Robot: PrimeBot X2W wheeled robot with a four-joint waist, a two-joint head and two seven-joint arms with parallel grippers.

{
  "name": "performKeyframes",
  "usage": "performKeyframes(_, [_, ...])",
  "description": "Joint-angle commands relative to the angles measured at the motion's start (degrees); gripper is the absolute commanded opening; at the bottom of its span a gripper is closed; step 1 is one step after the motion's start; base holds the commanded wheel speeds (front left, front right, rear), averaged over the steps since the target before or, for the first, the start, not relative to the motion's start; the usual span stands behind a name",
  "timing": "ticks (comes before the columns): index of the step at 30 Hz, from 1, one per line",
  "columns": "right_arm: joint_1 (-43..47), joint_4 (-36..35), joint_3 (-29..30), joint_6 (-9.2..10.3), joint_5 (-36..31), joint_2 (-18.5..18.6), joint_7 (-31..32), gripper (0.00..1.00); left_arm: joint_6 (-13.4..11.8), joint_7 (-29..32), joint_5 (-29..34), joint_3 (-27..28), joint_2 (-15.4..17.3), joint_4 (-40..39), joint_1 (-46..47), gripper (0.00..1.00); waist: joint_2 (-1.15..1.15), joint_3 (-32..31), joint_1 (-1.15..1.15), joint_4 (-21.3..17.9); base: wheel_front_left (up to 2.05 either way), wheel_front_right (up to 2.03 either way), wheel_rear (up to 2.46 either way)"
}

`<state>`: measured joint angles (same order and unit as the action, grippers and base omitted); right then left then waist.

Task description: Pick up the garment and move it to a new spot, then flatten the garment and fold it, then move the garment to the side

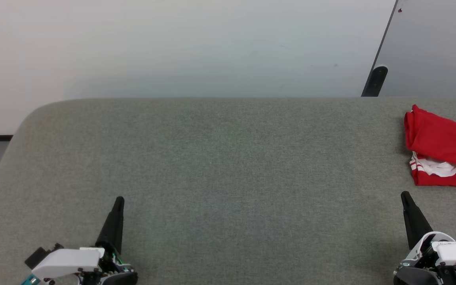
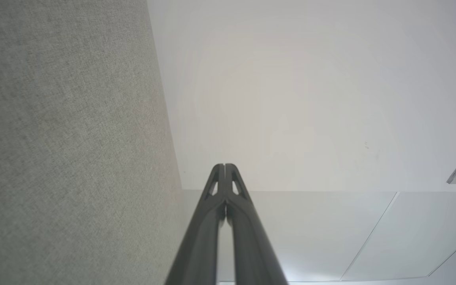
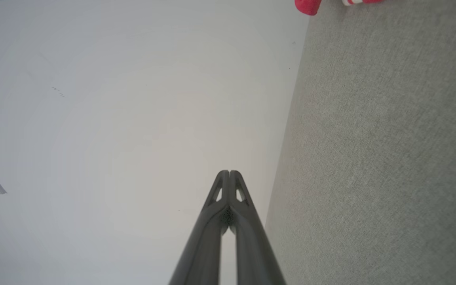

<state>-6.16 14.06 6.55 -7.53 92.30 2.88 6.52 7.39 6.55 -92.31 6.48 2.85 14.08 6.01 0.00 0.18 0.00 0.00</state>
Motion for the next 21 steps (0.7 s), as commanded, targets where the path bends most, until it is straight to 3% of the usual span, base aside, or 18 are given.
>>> performKeyframes(1, [-0.18,0.03,0.03,0.08,0.22,-0.14,0.03,0.00,0.23,0.16,-0.20,0.11,-0.06,0.01,0.52,0.00,0.00,0.00,0.00,0.00,0.00,0.00,0.00])
performKeyframes(21, [-0.18,0.03,0.03,0.07,0.22,-0.14,0.03,0.00,0.23,0.16,-0.20,0.11,-0.06,0.01,0.52,0.00,0.00,0.00,0.00,0.00,0.00,0.00,0.00])
